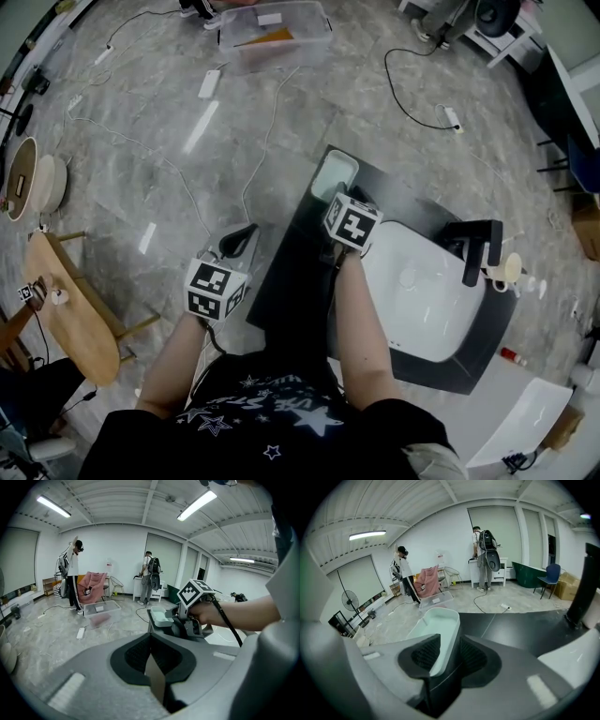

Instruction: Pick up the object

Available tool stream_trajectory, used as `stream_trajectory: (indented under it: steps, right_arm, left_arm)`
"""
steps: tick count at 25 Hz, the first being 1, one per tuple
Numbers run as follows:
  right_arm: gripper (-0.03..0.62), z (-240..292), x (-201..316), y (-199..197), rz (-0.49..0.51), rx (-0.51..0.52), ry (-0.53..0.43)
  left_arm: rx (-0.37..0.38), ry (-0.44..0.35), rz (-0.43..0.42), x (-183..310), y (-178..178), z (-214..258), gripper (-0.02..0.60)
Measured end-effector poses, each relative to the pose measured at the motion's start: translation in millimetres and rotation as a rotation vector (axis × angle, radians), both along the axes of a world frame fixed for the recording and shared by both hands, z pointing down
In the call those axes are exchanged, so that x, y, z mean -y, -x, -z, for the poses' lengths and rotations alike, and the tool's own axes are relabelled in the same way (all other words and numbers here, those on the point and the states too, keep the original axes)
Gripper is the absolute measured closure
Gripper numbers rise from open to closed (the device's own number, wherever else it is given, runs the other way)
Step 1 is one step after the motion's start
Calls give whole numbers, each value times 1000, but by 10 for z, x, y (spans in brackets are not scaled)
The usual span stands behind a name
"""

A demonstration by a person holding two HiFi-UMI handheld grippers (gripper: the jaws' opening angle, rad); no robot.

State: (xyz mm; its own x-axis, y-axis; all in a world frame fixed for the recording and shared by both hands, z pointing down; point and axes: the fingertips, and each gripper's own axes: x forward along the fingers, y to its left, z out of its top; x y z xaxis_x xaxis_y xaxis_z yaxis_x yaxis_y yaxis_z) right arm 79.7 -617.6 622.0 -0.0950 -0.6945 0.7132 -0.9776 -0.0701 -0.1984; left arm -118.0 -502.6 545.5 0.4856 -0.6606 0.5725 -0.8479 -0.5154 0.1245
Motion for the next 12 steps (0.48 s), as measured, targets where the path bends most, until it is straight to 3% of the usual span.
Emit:
stream_trajectory:
  steps: [8,10,12]
  right_arm:
    - [499,-93,21,-66,-24,-69,35]
    - [561,-98,7,-102,-44,-80,47]
    - [574,-96,-17,-129,-58,-80,56]
  left_arm:
    - [-2,17,7,13,-11,-81,572]
    - [-6,19,8,3,-14,-78,572]
    - [-10,18,7,-21,-15,-67,572]
